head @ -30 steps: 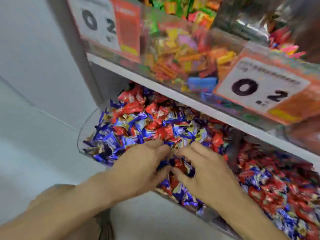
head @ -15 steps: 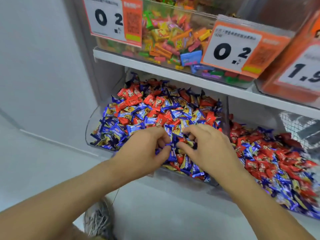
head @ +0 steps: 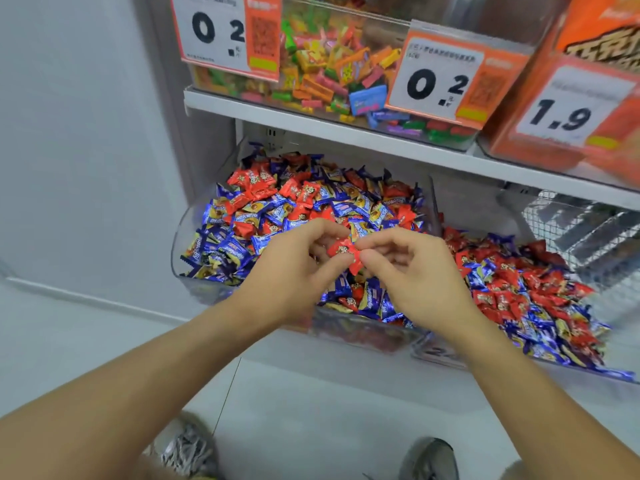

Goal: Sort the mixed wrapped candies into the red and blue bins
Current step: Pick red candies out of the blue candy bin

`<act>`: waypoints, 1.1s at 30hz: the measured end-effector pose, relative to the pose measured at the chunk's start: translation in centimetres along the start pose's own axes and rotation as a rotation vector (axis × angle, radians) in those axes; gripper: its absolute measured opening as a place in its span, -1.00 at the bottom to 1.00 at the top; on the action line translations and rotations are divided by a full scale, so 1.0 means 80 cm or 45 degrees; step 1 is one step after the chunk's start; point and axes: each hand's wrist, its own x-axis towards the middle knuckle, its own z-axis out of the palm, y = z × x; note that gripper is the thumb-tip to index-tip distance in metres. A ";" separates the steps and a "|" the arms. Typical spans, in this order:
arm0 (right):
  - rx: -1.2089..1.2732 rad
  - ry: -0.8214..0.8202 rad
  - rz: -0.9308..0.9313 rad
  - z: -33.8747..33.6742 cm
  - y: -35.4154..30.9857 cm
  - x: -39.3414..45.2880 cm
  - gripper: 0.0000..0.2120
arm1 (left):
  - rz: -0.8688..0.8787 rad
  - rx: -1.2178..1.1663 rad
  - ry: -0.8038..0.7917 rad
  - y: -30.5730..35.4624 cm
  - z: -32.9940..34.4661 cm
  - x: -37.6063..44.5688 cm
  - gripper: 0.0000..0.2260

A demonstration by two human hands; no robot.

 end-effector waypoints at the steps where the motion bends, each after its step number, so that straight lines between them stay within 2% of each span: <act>1: 0.122 -0.038 0.052 0.001 0.000 -0.003 -0.89 | -0.059 -0.089 -0.005 0.002 -0.001 -0.003 -0.79; 4: 0.525 -0.204 0.209 0.014 -0.004 -0.017 -0.82 | -0.231 -0.364 0.005 0.007 -0.009 -0.020 -0.84; 6: 0.603 -0.273 0.202 0.026 -0.005 -0.025 -0.75 | -0.322 -0.468 -0.008 0.007 -0.017 -0.037 -0.85; 9: 0.495 -0.298 0.178 0.044 -0.001 -0.031 -0.86 | -0.546 -0.478 0.089 -0.005 -0.035 -0.073 -0.87; 13: 0.290 -0.294 0.183 0.074 -0.002 -0.037 -0.83 | -1.008 -0.575 0.237 -0.047 -0.057 -0.106 -0.65; 15: 0.085 -0.215 0.093 0.091 -0.005 -0.040 -0.83 | -1.121 -0.721 0.344 -0.067 -0.059 -0.109 -0.43; 16: 0.023 -0.172 0.060 0.097 -0.008 -0.041 -0.84 | -1.111 -0.809 0.389 -0.072 -0.059 -0.107 -0.38; 17: -0.010 -0.141 0.048 0.103 -0.010 -0.041 -0.84 | -1.073 -0.895 0.403 -0.076 -0.059 -0.104 -0.42; 19: -0.028 -0.106 0.078 0.110 -0.015 -0.039 -0.84 | -0.999 -1.006 0.391 -0.080 -0.057 -0.099 -0.59; 21: 0.047 -0.089 0.144 0.115 -0.018 -0.036 -0.84 | -0.941 -0.970 0.368 -0.079 -0.052 -0.097 -0.68; 25: 0.085 -0.142 0.179 0.110 -0.019 -0.034 -0.84 | -0.915 -0.697 0.396 -0.089 -0.043 -0.103 -0.66; 30: 0.174 -0.201 0.193 0.098 -0.019 -0.036 -0.87 | -0.819 -0.468 0.419 -0.093 -0.048 -0.105 -0.74; 33: 0.118 -0.071 0.107 0.077 -0.016 -0.026 -0.87 | -0.664 0.050 0.346 -0.088 -0.059 -0.104 -0.76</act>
